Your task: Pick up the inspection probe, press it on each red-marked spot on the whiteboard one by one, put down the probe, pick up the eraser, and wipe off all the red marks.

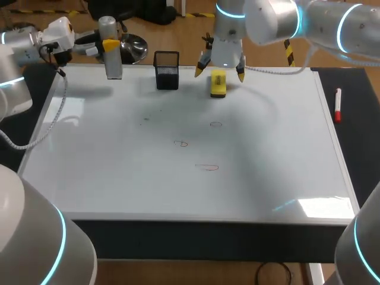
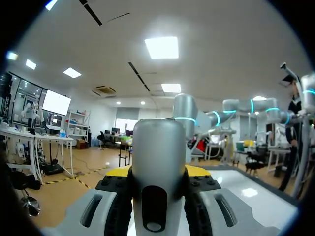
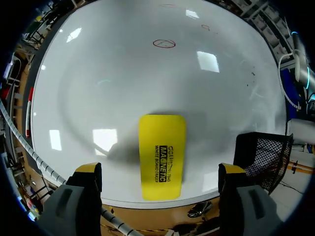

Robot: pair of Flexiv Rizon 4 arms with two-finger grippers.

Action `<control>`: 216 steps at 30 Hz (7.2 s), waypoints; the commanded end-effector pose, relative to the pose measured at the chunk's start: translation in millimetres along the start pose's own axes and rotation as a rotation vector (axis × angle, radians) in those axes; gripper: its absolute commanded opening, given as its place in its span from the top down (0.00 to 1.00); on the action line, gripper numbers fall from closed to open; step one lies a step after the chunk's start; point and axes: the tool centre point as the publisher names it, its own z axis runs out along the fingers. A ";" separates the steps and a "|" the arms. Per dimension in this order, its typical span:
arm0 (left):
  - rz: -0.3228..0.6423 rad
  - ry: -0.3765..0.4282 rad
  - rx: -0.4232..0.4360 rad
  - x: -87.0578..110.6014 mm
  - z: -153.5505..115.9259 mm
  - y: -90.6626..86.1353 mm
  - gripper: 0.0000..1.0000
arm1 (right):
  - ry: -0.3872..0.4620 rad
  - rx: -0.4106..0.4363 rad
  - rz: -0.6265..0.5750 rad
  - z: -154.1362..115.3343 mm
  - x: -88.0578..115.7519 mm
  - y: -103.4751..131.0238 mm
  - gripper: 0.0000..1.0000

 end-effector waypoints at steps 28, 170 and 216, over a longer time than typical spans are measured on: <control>0.002 -0.009 -0.003 3.8 0.9 -2.5 1.00 | 0.025 -0.037 -0.052 10.1 -11.6 -6.0 0.53; 0.011 0.237 0.105 140.8 55.1 15.4 1.00 | -0.074 0.030 0.983 -141.7 228.2 29.7 1.00; -0.148 0.553 0.145 268.9 143.0 87.5 1.00 | -0.074 0.030 0.983 -141.7 228.2 29.7 1.00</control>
